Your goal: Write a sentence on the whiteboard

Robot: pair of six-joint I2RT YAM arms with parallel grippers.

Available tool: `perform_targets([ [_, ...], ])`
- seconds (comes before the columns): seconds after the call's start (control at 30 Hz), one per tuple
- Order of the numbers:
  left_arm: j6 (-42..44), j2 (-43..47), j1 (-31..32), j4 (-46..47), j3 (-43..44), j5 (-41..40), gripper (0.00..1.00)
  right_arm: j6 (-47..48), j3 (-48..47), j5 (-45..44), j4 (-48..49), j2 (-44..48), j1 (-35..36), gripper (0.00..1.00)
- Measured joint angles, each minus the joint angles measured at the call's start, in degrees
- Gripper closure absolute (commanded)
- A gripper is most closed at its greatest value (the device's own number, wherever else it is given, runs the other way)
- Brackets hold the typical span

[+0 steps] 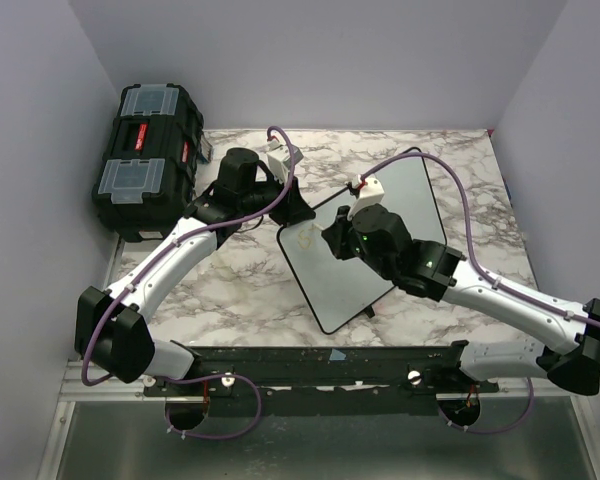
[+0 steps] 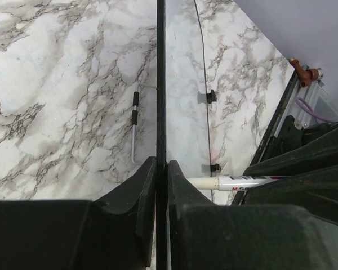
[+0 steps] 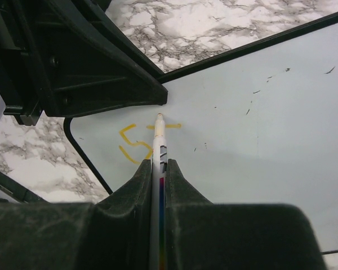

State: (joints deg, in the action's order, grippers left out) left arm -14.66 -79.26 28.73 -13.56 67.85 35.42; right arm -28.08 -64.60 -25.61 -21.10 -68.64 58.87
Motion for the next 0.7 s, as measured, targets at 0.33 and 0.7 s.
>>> perform_targets([
  [0.33,0.07,0.09,-0.04,-0.55,0.0,-0.44,1.0,-0.57,-0.94,-0.04,1.51,-1.97,0.0,0.99],
  [0.7,0.26,0.09,-0.04,-0.87,0.0,-0.96,1.0,-0.85,-1.09,-0.07,1.57,-2.47,0.0,0.99],
])
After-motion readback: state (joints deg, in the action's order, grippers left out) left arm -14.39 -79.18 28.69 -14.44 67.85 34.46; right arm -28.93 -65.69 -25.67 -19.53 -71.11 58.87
